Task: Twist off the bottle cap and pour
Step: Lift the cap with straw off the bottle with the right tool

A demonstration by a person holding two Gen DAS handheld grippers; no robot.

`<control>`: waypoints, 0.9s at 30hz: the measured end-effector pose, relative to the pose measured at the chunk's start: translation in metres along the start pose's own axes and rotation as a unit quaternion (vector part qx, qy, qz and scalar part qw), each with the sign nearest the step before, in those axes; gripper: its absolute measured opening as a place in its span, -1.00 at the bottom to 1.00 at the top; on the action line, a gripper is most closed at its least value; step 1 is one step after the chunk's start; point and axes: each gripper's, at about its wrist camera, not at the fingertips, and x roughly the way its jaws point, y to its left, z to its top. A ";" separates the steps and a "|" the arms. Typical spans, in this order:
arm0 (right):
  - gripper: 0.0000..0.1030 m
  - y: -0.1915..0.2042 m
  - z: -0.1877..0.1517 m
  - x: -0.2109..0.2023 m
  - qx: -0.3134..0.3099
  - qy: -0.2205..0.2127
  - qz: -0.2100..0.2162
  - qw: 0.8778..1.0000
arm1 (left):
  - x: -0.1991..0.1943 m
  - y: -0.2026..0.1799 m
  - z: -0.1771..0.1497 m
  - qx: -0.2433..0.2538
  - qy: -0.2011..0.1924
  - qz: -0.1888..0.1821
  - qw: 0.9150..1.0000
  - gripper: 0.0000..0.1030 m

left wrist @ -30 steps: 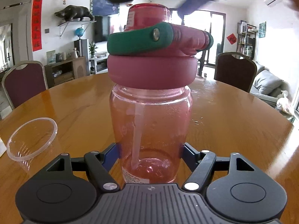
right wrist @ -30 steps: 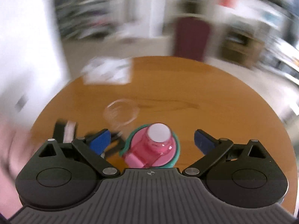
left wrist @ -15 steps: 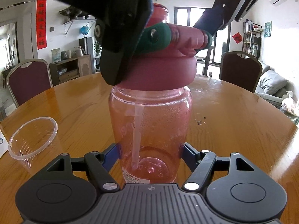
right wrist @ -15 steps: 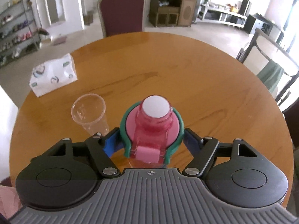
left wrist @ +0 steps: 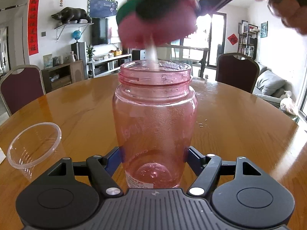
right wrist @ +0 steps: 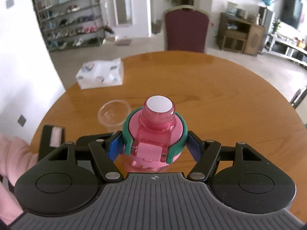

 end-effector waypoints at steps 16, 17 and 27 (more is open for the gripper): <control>0.37 -0.077 -0.144 -0.057 0.518 -0.258 -0.002 0.815 | 0.000 -0.005 0.002 -0.004 0.001 0.014 1.000 0.38; 0.37 -0.079 -0.158 -0.051 0.542 -0.263 -0.012 0.798 | 0.000 -0.005 0.002 -0.004 0.001 0.015 1.000 0.38; 0.37 -0.060 -0.238 0.031 0.677 -0.201 -0.074 0.704 | 0.000 -0.009 0.001 -0.011 -0.002 0.027 1.000 0.38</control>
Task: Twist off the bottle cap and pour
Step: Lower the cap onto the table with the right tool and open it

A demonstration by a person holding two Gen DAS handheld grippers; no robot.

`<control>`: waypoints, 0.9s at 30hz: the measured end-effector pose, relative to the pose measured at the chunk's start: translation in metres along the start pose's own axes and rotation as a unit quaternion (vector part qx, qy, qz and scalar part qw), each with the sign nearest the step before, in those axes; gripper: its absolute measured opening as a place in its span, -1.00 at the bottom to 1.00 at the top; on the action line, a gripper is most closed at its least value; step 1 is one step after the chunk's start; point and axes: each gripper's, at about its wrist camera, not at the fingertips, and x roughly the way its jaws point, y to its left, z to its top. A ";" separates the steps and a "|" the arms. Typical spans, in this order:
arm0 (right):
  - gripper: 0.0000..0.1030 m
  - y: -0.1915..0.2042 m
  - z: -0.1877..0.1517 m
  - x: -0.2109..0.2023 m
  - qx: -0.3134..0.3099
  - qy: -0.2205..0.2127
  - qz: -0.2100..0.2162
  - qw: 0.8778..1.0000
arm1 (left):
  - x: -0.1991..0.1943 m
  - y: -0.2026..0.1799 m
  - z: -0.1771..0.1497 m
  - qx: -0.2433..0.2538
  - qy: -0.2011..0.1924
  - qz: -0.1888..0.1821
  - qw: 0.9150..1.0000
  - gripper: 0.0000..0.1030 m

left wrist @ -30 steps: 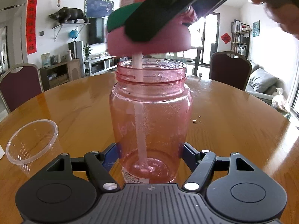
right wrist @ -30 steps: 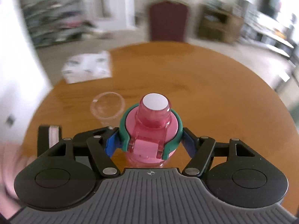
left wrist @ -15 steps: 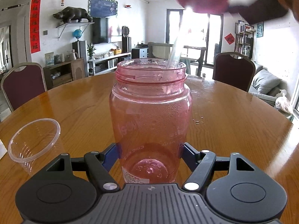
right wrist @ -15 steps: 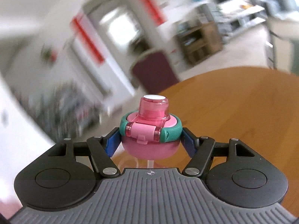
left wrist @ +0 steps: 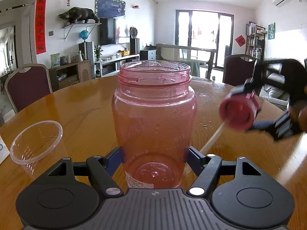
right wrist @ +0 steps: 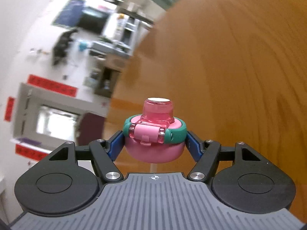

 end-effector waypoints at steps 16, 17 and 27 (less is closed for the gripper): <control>0.55 0.028 -0.048 0.040 -0.108 -0.011 -0.014 0.994 | -0.006 -0.012 -0.007 -0.006 -0.011 0.014 1.000 0.39; 0.56 0.031 -0.047 0.040 -0.118 -0.010 -0.014 0.993 | -0.007 -0.012 -0.007 -0.006 -0.011 0.014 1.000 0.39; 0.77 0.069 -0.039 0.041 -0.212 0.009 -0.022 0.977 | -0.006 -0.014 -0.006 -0.007 -0.014 0.014 1.000 0.40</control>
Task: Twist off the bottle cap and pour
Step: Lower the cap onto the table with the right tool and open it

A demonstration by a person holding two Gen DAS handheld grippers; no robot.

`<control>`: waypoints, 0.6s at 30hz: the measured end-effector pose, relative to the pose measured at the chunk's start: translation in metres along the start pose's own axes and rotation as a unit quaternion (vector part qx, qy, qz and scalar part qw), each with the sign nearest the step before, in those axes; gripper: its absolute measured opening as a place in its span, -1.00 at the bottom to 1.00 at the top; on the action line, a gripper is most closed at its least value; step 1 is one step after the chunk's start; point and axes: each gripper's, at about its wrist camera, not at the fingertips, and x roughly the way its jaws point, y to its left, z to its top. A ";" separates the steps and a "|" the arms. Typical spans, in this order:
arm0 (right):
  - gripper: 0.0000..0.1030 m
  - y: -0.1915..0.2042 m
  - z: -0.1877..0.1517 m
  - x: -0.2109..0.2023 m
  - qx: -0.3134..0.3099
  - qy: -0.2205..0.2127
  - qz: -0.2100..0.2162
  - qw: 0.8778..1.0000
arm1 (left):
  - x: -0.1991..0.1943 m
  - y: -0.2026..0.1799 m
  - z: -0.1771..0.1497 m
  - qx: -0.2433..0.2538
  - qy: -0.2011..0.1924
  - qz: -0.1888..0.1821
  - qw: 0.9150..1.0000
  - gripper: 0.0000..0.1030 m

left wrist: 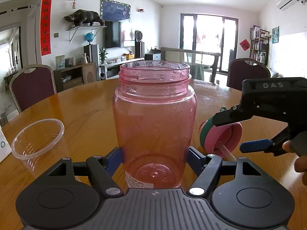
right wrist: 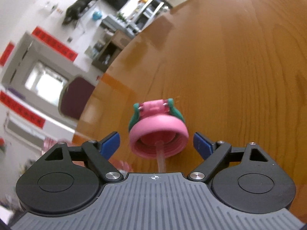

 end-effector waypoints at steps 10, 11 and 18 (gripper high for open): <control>0.90 0.023 0.005 -0.015 -0.097 0.005 -0.031 0.995 | 0.001 0.000 -0.001 -0.006 -0.002 0.001 1.000 0.45; 0.90 0.024 0.005 -0.015 -0.104 0.006 -0.035 0.994 | 0.001 0.000 0.000 -0.006 -0.002 0.001 1.000 0.47; 0.92 0.031 0.009 -0.025 -0.161 0.018 -0.062 0.985 | 0.002 -0.003 -0.001 -0.005 -0.005 0.004 1.000 0.49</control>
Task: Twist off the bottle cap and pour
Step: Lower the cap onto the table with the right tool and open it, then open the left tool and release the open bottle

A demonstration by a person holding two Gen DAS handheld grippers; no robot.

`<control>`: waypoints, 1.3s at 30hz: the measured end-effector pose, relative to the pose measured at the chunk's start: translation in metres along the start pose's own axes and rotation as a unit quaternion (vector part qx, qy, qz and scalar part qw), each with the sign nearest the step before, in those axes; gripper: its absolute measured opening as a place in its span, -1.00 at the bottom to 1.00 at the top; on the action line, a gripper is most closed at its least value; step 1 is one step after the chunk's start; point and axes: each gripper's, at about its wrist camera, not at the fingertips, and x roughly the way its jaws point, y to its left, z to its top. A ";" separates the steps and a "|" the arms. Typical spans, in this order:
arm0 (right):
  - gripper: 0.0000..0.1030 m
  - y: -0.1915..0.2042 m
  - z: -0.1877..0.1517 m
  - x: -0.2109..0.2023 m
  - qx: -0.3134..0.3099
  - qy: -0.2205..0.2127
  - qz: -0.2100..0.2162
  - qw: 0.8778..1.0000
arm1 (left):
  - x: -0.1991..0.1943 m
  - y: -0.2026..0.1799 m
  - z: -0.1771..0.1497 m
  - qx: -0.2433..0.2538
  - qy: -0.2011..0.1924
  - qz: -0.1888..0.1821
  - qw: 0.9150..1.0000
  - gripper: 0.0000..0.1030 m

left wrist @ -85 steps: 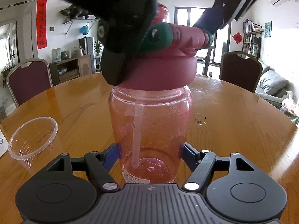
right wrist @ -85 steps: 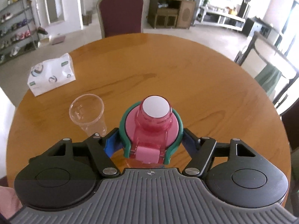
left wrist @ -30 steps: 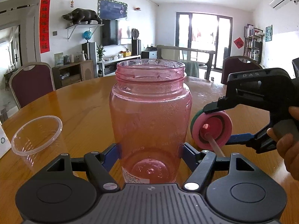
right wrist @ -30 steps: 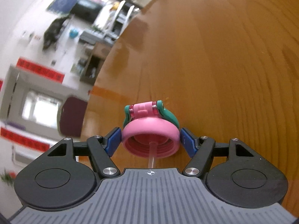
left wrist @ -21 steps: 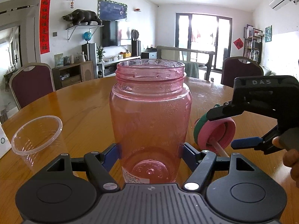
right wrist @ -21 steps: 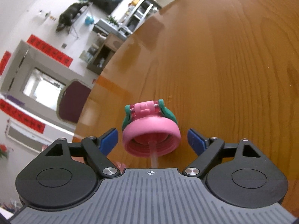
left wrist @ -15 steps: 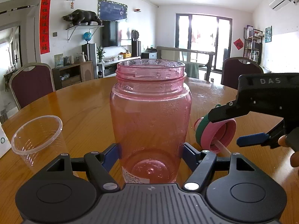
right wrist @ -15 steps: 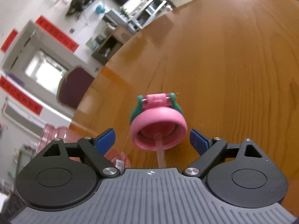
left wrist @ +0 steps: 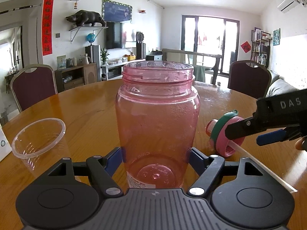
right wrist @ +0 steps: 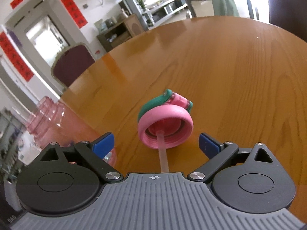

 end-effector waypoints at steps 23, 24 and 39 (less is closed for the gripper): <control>0.93 -0.006 -0.017 -0.044 -0.131 0.003 -0.031 0.991 | -0.012 0.003 0.001 -0.019 0.009 -0.002 1.000 0.82; 0.93 -0.002 -0.017 -0.052 -0.145 -0.005 -0.038 0.989 | -0.014 0.004 0.001 -0.022 0.013 -0.004 1.000 0.84; 1.00 0.042 -0.019 -0.100 -0.195 -0.056 -0.018 0.979 | -0.036 0.013 0.004 -0.036 0.032 -0.020 0.999 0.99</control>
